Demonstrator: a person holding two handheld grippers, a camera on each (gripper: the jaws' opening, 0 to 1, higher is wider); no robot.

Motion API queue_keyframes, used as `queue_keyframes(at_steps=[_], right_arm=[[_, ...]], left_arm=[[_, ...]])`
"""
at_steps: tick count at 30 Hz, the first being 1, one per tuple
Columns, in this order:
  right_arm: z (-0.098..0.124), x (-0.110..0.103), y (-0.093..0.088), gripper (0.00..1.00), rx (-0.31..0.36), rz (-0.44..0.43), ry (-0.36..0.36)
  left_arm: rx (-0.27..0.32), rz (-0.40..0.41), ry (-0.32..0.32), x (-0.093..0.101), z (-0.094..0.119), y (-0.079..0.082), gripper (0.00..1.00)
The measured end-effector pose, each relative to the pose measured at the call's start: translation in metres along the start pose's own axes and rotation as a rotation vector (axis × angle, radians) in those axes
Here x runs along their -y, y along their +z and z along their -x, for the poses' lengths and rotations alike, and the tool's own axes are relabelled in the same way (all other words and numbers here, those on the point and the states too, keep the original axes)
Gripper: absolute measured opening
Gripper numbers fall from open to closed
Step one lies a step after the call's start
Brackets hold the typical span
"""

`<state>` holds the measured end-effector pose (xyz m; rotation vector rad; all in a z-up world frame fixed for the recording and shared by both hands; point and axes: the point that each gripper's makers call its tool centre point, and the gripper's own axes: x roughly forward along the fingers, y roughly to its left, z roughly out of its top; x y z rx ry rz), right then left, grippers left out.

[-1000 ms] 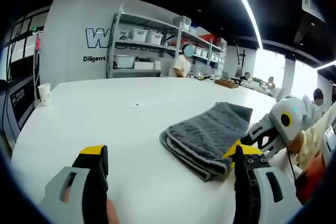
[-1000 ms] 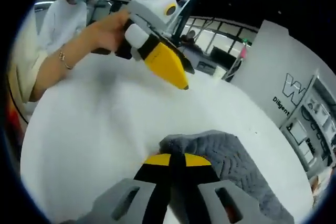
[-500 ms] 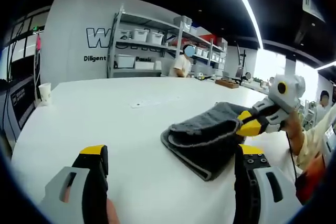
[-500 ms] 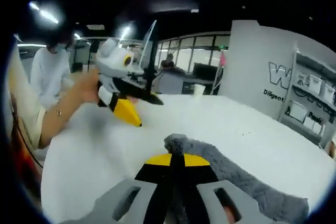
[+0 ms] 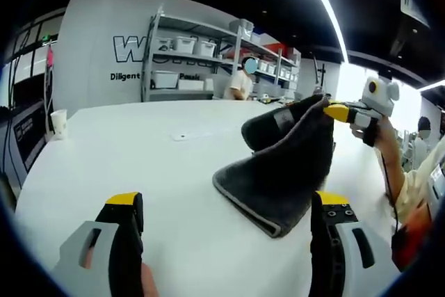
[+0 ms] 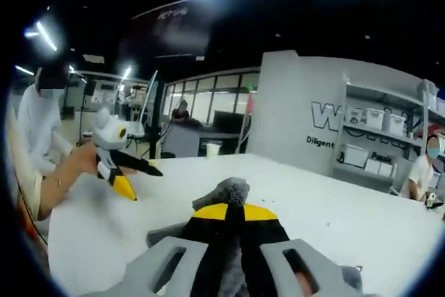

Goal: Open the folded towel by lifting each exposed corner and separating the folded layers until the towel lies flat within the target outline without major curled edges

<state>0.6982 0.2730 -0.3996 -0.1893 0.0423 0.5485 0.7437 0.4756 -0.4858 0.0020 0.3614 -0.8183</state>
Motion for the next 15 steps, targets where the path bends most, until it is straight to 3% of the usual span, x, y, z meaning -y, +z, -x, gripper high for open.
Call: queue_keyframes(at_steps=[15], right_arm=[[0.062, 0.098, 0.007, 0.0, 0.061, -0.057, -0.306]], left_arm=[[-0.014, -0.003, 0.002, 0.0, -0.002, -0.004, 0.99]])
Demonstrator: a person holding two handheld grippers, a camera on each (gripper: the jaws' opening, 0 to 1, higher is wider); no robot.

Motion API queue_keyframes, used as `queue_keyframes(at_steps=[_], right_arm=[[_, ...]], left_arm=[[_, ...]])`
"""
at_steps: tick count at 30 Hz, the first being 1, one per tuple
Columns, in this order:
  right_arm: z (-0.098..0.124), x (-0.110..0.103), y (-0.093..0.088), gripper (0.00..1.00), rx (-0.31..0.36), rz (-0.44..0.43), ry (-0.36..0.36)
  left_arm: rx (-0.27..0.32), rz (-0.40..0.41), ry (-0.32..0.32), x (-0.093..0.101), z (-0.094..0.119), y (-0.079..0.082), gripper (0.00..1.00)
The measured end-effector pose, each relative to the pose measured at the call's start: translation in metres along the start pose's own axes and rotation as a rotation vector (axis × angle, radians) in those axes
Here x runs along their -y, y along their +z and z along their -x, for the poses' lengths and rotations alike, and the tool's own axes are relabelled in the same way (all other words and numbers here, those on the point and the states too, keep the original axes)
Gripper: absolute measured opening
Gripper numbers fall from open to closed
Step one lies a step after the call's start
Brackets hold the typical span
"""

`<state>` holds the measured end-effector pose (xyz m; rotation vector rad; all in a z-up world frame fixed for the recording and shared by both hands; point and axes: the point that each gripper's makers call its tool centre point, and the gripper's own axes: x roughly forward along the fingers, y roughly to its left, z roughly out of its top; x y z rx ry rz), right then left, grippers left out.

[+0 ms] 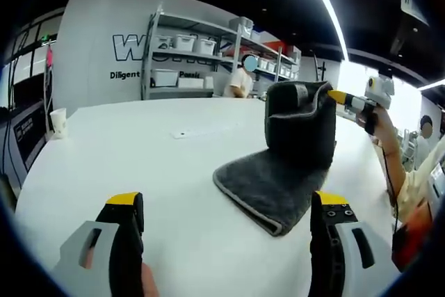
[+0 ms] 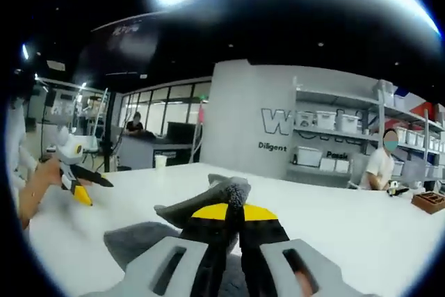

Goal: Open the folded towel by lifting each exposed corner and separating the folded layers until the towel lies flat within the target outline without major curled edges

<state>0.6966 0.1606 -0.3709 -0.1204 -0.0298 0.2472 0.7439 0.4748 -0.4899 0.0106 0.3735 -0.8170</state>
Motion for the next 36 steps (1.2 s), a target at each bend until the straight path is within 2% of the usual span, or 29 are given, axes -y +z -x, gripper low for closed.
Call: queue_keyframes(at_steps=[6, 8, 11, 14, 18, 31, 35, 36], right_arm=[[0.02, 0.035, 0.003, 0.0, 0.013, -0.009, -0.098], [0.028, 0.051, 0.003, 0.0, 0.015, -0.005, -0.151], [0.039, 0.073, -0.001, 0.0, -0.003, 0.021, -0.222], [0.047, 0.086, -0.009, 0.0, -0.029, 0.034, -0.26], [0.058, 0.111, -0.024, 0.0, -0.066, 0.03, -0.32], [0.078, 0.167, -0.07, 0.0, -0.183, 0.013, -0.443], [0.082, 0.189, -0.094, 0.0, -0.268, 0.025, -0.481], [0.083, 0.192, -0.1, 0.0, -0.286, 0.025, -0.484]], left_arm=[[-0.007, 0.001, 0.002, -0.001, -0.001, -0.001, 0.99], [-0.011, 0.002, 0.003, -0.001, -0.001, -0.002, 0.99], [-0.014, 0.002, 0.005, -0.002, -0.002, -0.003, 0.99], [-0.015, 0.001, 0.005, -0.003, -0.002, -0.003, 0.99], [-0.02, 0.001, 0.008, -0.003, -0.003, -0.004, 0.99], [-0.043, 0.002, 0.022, -0.007, -0.004, -0.01, 0.98], [-0.052, 0.001, 0.025, -0.007, -0.005, -0.011, 0.98], [-0.043, 0.004, 0.01, -0.004, -0.005, -0.009, 0.98]])
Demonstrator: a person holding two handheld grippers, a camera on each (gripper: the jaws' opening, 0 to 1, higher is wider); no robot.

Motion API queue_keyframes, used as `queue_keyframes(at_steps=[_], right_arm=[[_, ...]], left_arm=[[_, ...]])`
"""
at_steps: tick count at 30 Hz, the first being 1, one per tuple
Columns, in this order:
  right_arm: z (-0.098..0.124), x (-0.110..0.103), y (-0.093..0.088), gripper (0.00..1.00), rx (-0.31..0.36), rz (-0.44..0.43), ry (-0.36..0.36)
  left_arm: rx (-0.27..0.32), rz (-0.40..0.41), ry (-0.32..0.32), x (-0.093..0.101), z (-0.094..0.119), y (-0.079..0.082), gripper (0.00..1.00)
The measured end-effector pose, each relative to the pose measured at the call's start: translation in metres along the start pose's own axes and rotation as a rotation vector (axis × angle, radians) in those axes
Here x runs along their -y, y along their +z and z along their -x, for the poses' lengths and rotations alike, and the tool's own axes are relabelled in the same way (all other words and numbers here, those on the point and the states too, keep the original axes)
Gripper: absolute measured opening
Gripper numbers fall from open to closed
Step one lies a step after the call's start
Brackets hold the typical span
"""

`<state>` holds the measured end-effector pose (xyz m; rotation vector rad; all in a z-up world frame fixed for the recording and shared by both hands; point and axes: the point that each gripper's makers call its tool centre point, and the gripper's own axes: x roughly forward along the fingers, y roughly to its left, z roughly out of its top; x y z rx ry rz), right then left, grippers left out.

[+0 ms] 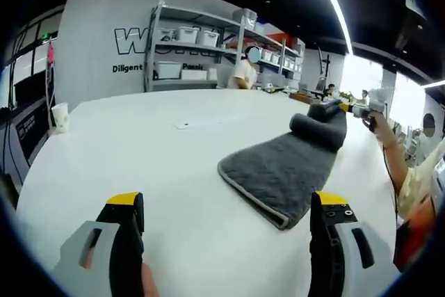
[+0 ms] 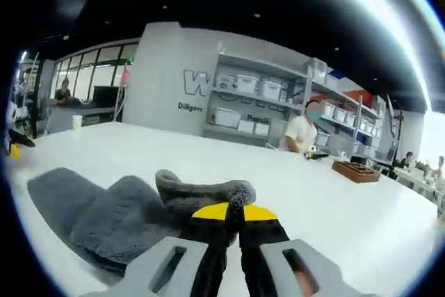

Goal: Open the folded towel by lifting each exposed corner and separating the folded layers until the towel lies flat within the target outline without major curled edges

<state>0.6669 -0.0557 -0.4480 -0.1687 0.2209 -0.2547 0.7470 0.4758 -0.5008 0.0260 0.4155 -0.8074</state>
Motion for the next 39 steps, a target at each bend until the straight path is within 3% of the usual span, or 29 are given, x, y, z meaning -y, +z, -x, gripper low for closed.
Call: queue_keyframes(at_steps=[3, 14, 21, 25, 35, 39], right_arm=[[-0.005, 0.006, -0.019, 0.0, -0.059, 0.011, -0.007], [-0.014, 0.028, -0.085, 0.0, -0.255, 0.075, -0.045], [-0.014, 0.037, -0.109, 0.0, -0.334, 0.082, -0.042], [-0.012, 0.044, -0.118, 0.0, -0.357, 0.081, -0.063], [-0.011, 0.048, -0.117, 0.0, -0.348, 0.081, -0.077], [0.003, 0.069, -0.117, 0.0, -0.342, 0.041, -0.152]], left_arm=[[0.027, 0.013, -0.038, 0.01, 0.002, 0.006, 0.98], [0.0, -0.013, 0.001, 0.002, 0.001, 0.001, 0.98], [-0.011, -0.008, 0.004, 0.0, -0.001, -0.002, 0.98], [-0.013, -0.007, 0.005, 0.0, -0.001, -0.003, 0.98], [-0.016, -0.005, 0.006, 0.001, -0.001, -0.004, 0.98], [-0.015, -0.006, 0.006, 0.001, -0.001, -0.004, 0.98]])
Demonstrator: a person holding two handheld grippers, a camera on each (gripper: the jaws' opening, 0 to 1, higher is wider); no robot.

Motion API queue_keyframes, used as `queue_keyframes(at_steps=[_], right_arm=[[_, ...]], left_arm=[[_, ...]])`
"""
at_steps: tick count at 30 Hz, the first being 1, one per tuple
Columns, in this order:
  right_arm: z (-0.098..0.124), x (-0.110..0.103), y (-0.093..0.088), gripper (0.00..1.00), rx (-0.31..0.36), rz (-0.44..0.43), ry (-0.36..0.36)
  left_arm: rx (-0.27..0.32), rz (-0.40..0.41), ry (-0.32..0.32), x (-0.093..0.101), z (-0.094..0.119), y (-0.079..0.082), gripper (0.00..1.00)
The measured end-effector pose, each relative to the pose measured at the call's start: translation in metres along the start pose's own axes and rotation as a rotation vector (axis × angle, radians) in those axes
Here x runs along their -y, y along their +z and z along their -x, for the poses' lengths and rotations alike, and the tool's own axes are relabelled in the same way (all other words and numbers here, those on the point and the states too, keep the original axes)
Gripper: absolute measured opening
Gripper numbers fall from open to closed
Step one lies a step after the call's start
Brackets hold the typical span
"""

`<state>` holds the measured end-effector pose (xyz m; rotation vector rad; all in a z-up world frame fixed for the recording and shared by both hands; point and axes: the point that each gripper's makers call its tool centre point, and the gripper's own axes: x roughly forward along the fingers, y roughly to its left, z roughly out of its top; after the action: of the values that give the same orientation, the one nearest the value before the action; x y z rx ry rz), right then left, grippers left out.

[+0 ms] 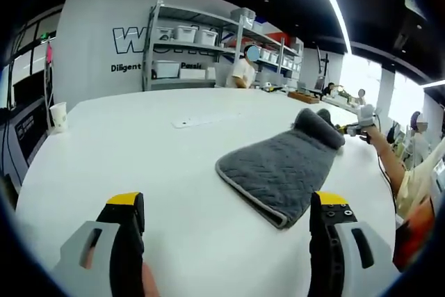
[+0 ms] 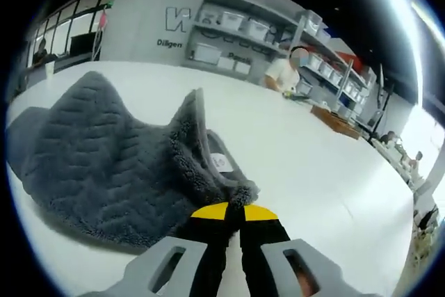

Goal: Open the folded towel by lifting each exposed corner and separating the folded layers until the towel lies flat within the target outline without major curled edges

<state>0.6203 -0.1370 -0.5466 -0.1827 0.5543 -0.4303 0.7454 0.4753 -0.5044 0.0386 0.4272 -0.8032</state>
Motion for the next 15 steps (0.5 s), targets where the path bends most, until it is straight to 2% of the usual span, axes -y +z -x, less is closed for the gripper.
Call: queue_keyframes(at_steps=[9, 15], right_arm=[[0.002, 0.022, -0.017, 0.0, -0.025, -0.002, -0.047], [0.001, 0.023, -0.015, 0.01, -0.018, 0.03, -0.06]], left_arm=[[-0.004, -0.006, -0.009, 0.003, -0.001, 0.0, 0.97], [-0.007, -0.006, -0.007, 0.002, -0.001, -0.001, 0.97]])
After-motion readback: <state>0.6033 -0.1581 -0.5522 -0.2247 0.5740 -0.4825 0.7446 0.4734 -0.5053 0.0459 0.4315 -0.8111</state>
